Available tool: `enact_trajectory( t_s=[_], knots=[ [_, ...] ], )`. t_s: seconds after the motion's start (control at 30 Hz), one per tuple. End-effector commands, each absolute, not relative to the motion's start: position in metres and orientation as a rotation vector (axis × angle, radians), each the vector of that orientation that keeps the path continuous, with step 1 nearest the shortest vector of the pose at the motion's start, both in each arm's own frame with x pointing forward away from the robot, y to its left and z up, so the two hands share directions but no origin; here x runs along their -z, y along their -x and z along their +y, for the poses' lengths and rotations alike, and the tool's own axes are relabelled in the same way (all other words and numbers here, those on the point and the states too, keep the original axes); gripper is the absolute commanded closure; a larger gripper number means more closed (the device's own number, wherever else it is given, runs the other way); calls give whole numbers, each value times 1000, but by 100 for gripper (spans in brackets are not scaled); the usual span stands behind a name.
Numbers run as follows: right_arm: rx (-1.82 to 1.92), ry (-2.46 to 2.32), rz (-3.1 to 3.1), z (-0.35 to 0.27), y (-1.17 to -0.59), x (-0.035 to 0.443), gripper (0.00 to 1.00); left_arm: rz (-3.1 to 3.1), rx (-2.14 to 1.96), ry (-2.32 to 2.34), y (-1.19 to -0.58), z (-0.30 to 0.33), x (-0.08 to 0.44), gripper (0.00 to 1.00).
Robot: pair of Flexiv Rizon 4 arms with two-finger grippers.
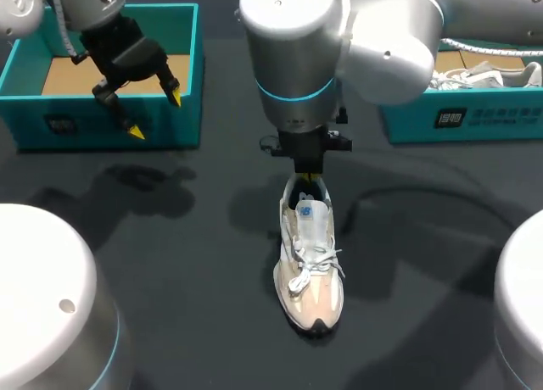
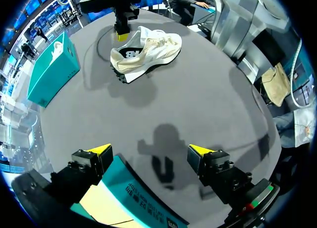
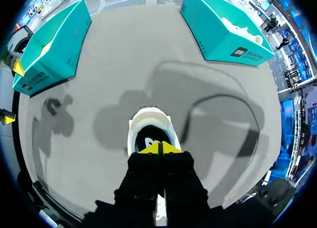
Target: Take the shoe out of the shoebox, open the shoe tongue, remove and reinsert the insole, then place the shoe into the shoebox
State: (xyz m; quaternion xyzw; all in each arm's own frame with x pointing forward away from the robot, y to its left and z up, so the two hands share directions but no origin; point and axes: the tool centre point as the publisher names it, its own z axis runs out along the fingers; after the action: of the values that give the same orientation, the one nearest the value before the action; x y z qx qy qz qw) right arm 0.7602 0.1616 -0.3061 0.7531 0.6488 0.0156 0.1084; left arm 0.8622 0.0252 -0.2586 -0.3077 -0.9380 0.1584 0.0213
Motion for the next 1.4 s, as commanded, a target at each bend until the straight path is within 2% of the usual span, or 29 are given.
enact_trajectory(
  t_s=[0.03, 1.4],
  knots=[
    [62, -2187, 1850, 178, -759, 318, 100, -2909, -489, 955, -861, 25, 259, 0],
    [539, -2032, 1447, 157, -737, 353, 100, -2909, -489, 955, -861, 25, 259, 0]
  ],
)
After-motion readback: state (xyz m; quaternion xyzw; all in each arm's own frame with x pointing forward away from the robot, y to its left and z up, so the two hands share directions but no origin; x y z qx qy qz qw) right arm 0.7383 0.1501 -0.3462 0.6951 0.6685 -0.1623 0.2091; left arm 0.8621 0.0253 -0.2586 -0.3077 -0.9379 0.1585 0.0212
